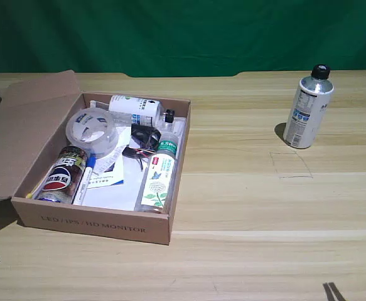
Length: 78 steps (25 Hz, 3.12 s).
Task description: Place the white bottle into the box.
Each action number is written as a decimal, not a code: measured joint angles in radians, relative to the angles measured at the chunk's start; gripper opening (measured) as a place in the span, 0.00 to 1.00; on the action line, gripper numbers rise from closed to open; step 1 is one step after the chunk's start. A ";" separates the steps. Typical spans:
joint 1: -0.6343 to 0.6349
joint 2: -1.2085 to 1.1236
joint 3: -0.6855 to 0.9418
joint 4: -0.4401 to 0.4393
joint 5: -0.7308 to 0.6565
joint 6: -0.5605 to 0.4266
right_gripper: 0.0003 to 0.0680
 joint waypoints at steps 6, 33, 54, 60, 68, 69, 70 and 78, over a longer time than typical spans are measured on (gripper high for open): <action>0.000 0.000 0.000 0.000 0.000 0.027 0.00; 0.000 0.000 -0.103 0.106 -0.070 0.030 0.88; -0.001 0.475 -0.398 -0.177 -0.037 0.192 1.00; -0.001 0.791 -0.497 -0.177 -0.011 0.182 0.99; 0.154 1.156 -0.571 -0.170 0.268 0.176 0.99; 0.204 1.184 -0.585 -0.168 0.319 0.176 0.99; 0.237 1.210 -0.601 -0.167 0.365 0.176 0.99; 0.349 1.379 -0.740 -0.150 0.592 0.324 0.98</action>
